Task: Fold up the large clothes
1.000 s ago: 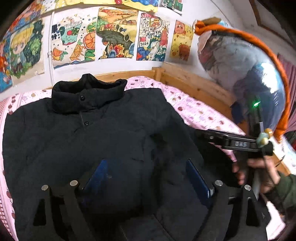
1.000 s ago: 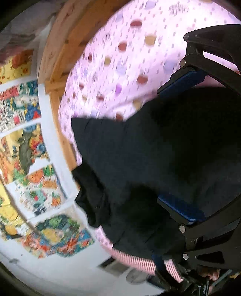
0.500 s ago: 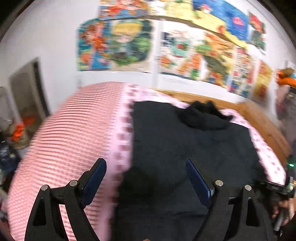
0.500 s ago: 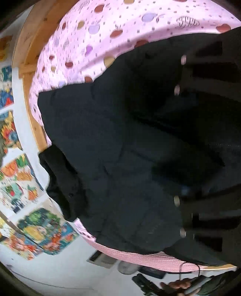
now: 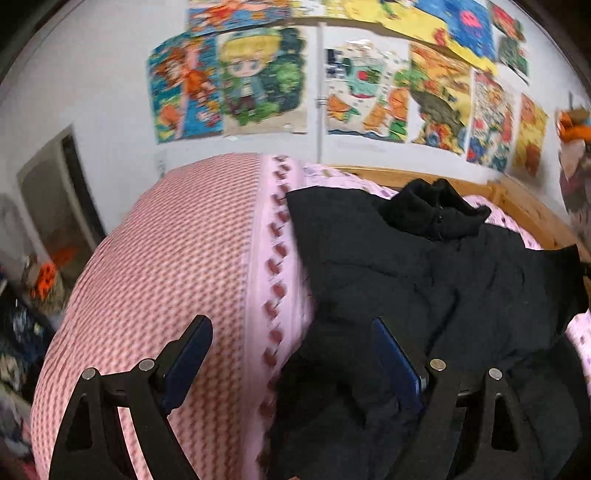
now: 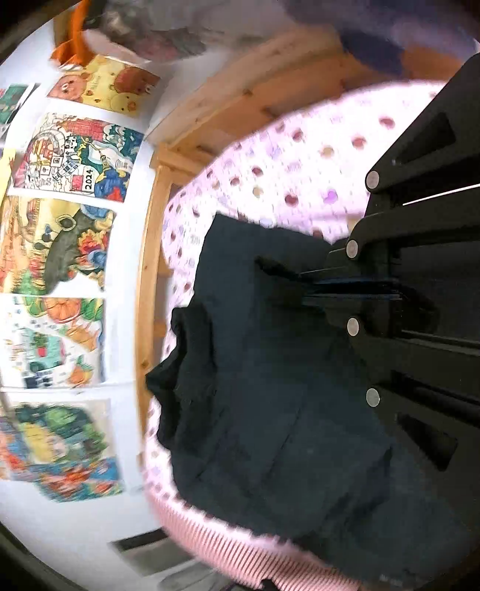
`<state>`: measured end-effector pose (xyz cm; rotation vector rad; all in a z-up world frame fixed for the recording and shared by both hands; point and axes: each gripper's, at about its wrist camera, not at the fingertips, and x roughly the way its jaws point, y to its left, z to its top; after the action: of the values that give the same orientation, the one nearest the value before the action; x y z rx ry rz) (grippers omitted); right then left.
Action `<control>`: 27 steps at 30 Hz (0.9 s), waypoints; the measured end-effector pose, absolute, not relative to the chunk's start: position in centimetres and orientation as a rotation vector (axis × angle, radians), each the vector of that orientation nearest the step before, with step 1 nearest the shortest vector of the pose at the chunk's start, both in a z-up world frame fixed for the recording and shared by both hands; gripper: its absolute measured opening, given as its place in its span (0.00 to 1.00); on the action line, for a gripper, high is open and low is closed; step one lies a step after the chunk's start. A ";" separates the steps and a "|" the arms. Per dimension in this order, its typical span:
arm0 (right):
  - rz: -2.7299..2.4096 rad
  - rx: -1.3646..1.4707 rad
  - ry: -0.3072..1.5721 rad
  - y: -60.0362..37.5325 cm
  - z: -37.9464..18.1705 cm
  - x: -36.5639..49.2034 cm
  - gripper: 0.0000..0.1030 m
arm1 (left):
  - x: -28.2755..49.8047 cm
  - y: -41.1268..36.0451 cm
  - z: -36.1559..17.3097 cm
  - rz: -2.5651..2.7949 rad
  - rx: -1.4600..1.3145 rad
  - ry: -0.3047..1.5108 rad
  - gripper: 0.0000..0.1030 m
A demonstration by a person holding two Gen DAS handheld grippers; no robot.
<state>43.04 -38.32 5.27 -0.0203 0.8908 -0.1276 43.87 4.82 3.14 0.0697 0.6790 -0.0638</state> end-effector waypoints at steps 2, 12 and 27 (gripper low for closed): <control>-0.158 0.005 0.932 -39.3 3.5 44.1 0.10 | 45.5 3.1 2.2 -0.092 0.107 0.673 0.85; -0.021 -0.162 0.971 -36.3 -3.7 47.7 0.30 | 51.1 -2.7 -5.5 -0.147 0.208 0.876 0.90; 0.170 -0.012 0.681 -38.4 1.7 50.4 0.69 | 53.0 -1.5 1.4 -0.231 -0.025 0.682 1.00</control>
<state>50.42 -38.36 1.71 -0.0117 0.6810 0.1697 53.01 -1.50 1.42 -0.0252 0.6821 -0.2308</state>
